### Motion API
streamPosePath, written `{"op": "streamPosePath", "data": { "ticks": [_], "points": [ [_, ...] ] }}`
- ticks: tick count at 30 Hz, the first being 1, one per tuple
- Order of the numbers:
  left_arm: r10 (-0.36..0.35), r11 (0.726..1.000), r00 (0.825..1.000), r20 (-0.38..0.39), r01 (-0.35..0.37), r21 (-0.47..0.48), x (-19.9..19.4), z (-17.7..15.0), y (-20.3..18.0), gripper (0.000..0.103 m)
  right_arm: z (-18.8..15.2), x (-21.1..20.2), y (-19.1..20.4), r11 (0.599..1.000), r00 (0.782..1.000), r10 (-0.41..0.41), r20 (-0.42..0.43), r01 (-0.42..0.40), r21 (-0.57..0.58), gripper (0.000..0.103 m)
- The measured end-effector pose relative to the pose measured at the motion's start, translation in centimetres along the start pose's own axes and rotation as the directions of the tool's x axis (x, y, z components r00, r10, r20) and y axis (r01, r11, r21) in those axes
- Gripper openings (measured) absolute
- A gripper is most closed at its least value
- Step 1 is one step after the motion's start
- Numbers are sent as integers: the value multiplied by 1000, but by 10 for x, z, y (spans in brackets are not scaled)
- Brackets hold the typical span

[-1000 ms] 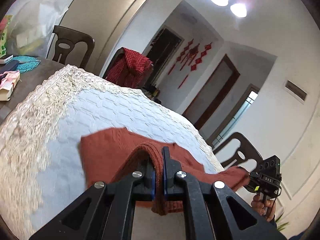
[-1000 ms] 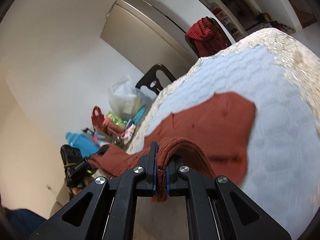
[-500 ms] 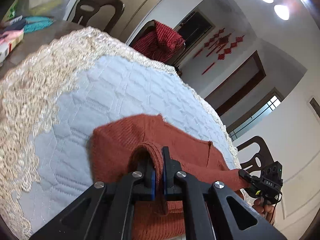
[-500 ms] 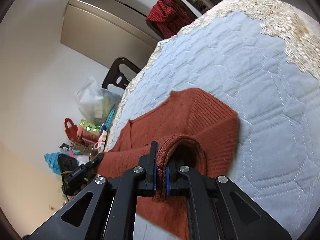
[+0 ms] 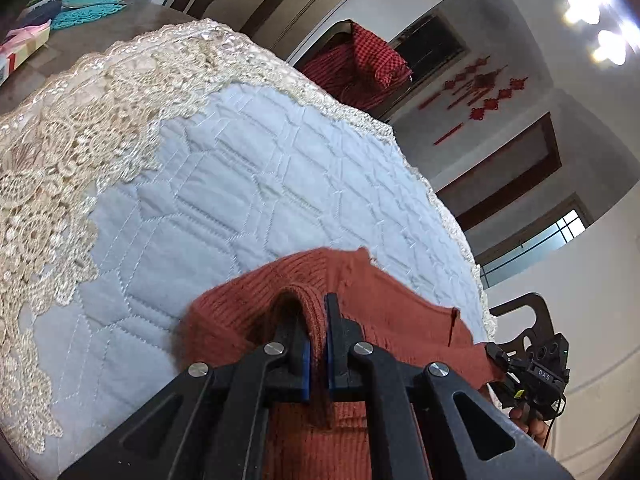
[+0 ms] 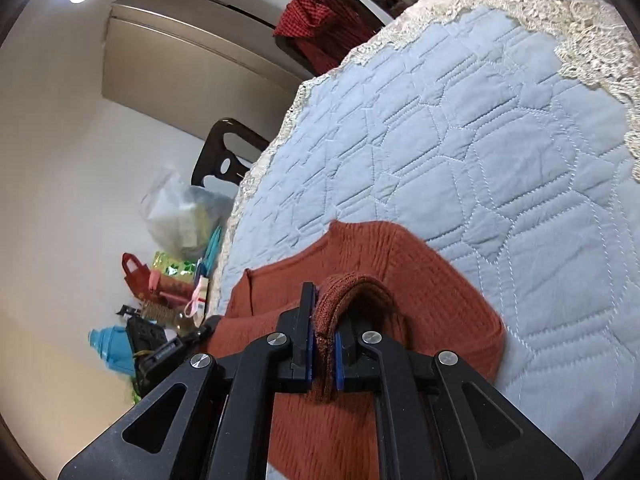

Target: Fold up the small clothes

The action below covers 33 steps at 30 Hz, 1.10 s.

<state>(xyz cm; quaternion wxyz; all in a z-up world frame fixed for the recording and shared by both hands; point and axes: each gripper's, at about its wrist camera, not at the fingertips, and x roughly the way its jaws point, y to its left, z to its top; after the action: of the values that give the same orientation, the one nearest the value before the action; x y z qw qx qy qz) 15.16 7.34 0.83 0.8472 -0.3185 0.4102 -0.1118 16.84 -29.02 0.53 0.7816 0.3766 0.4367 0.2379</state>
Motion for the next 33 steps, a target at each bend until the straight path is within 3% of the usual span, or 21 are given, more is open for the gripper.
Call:
{"op": "streamPosePath", "data": {
  "ticks": [2,5,6,7,9,13,19,22,24,26,27,29,31,33],
  "points": [
    [-7,1000,1000,4,8,-12,-1,4,-3,8,4,1,0,1000,1000,7,2,-7,17,11],
    [-30,999,1000,11,30,-28,-5,9,-4,15,9,1,-1,998,1000,20,-1,-20,55,31],
    [-32,999,999,19,33,-33,-7,10,-4,24,11,-1,-3,997,999,36,7,-36,74,42],
    [-30,999,999,40,32,-41,-10,12,-4,33,11,-3,-4,994,998,54,22,-56,90,43],
    [-15,998,996,91,20,-54,-19,14,-3,39,12,-8,-5,991,995,84,53,-89,101,43],
    [7,1000,991,137,-4,-22,-39,9,-8,39,7,-25,-3,995,993,52,106,-61,76,43],
    [14,991,993,117,-29,133,-52,-25,-27,39,-31,-41,29,988,991,-50,123,67,-137,42],
    [37,975,996,80,-54,217,-49,-49,-32,39,-54,-39,34,964,986,-128,106,149,-220,35],
    [103,958,993,52,-113,265,-41,-62,-32,39,-66,-37,26,948,978,-193,85,208,-241,33],
    [115,949,991,69,-130,286,-40,-70,-27,39,-72,-37,13,923,956,-280,90,294,-247,7],
    [119,948,990,70,-134,287,-43,-71,-27,39,-74,-43,9,918,951,-293,103,310,-246,0],
    [127,948,989,74,-143,284,-47,-70,-28,39,-75,-50,10,917,947,-299,116,319,-240,0],
    [140,946,988,67,-153,287,-48,-68,-30,39,-76,-52,19,886,927,-348,141,375,-275,0],
    [140,941,988,70,-155,302,-48,-64,-38,39,-74,-50,28,874,924,-353,148,383,-299,1]
  ]
}}
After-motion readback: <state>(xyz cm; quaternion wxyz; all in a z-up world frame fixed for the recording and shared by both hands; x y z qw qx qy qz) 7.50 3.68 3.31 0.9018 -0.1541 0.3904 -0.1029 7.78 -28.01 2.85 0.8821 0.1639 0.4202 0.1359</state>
